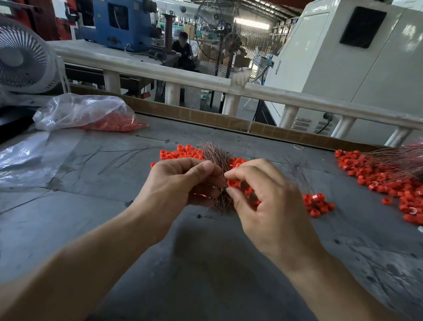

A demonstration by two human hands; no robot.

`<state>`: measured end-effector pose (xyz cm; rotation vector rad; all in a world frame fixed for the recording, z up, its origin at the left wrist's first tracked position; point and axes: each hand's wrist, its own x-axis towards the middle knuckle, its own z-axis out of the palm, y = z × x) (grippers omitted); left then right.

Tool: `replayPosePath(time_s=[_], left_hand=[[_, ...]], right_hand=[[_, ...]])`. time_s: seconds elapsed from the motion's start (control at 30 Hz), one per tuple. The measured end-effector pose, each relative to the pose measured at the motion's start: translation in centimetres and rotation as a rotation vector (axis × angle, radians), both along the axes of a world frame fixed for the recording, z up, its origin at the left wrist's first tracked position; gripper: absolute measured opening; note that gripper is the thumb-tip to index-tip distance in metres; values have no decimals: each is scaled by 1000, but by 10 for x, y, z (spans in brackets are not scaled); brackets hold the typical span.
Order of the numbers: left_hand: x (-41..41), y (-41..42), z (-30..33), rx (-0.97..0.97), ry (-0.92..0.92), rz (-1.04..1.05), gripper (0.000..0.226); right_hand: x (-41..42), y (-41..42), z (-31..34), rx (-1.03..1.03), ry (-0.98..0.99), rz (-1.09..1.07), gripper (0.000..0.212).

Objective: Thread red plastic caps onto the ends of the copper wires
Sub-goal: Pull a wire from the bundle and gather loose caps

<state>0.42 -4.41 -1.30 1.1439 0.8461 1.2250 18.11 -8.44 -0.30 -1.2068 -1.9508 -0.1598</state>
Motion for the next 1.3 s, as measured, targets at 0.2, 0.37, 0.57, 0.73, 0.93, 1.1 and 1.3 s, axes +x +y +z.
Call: replayPosePath(time_s=[0.2, 0.37, 0.57, 0.73, 0.93, 1.1, 1.3], left_hand=[[-2, 0, 4, -52, 19, 6, 32], [-6, 1, 5, -86, -43, -43, 35], [-7, 5, 1, -98, -62, -45, 36], [-8, 6, 3, -77, -48, 19, 34], [-14, 9, 2, 158, 426, 236, 16], [-16, 14, -5, 201, 710, 292, 13], [-19, 17, -9, 261, 880, 349, 10]], right_hand=[[2, 1, -2, -52, -56, -5, 18], [3, 2, 0, -76, -25, 12, 17], [3, 3, 0, -83, -13, 35, 16], [14, 11, -2, -23, 45, -67, 17], [63, 30, -2, -93, 135, -479, 13], [95, 36, -3, -288, 108, -685, 7], [96, 39, -5, -398, -12, -726, 8]])
